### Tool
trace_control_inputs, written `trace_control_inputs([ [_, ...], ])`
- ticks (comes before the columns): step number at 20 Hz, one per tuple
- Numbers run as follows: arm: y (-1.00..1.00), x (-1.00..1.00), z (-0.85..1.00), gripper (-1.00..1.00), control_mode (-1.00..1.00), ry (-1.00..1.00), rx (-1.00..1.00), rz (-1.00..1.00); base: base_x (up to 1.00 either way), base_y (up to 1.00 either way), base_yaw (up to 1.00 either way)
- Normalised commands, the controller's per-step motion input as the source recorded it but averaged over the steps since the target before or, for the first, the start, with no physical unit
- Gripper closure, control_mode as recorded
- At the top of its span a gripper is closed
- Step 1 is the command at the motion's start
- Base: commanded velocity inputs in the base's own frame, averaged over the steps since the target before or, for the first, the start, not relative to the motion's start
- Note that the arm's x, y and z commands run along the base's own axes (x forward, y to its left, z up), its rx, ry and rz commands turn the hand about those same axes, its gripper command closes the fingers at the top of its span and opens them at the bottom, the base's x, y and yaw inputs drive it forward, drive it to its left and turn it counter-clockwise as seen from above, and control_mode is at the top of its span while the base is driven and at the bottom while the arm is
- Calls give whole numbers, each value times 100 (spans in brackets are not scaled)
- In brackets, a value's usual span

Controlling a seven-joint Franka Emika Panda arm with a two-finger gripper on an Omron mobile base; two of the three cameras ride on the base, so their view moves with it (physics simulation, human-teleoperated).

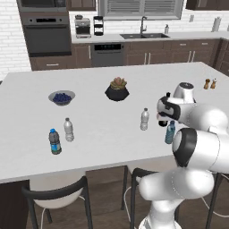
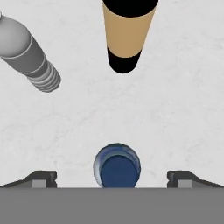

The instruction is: Move the plastic bottles in the middle to the plastics group, and the glass bottles in the middle to the glass group.

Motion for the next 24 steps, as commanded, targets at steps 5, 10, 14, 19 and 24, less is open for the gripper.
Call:
trace_control_inputs([
  [5,0,2,-15,-100,-100,1,0,0,0,0,0],
  [10,0,-2,-7,-100,-100,0,0,0,0,0,0],
  [14,0,-4,0,-100,-100,0,0,0,0,0,0],
  [19,-6,3,-6,-100,-100,0,0,0,0,0,0],
  [24,-13,1,-4,-100,-100,0,0,0,0,0,0],
])
